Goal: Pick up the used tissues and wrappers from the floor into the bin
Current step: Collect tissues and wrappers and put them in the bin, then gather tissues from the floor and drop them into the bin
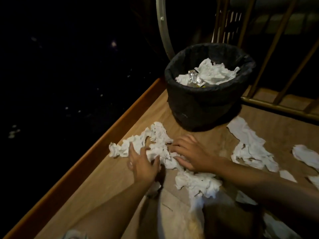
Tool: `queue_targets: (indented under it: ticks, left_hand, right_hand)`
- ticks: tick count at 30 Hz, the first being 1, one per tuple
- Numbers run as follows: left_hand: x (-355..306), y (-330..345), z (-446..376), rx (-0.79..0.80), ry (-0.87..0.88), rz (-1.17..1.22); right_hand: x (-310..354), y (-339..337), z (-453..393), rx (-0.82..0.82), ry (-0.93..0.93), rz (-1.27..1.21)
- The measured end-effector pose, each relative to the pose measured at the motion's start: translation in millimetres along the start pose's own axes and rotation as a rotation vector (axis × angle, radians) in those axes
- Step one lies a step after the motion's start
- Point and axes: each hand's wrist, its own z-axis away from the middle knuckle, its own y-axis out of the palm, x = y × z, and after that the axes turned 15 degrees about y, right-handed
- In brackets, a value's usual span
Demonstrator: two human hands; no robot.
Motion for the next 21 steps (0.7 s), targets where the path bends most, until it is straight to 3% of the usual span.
queue_targets:
  ticks: [4, 10, 13, 16, 18, 21]
  left_hand:
    - [29, 22, 48, 0.131, -0.152, 0.05]
    - [38, 46, 93, 0.007, -0.122, 0.239]
    - [27, 51, 107, -0.07, -0.02, 0.267]
    - [-1, 47, 104, -0.096, 0.01, 0.401]
    - [-16, 48, 95, -0.012, 0.053, 0.489]
    - [-28, 56, 80, 0.211, 0.284, 0.429]
  right_hand:
    - [-5, 14, 42, 0.076, 0.226, 0.058]
    - [4, 53, 111, 0.218, 0.705, 0.179]
    - [4, 64, 131, 0.262, 0.687, 0.162]
    - [4, 67, 143, -0.053, 0.507, -0.021]
    - [5, 59, 145, -0.085, 0.464, -0.083]
    - [5, 44, 140, 0.042, 0.609, -0.145]
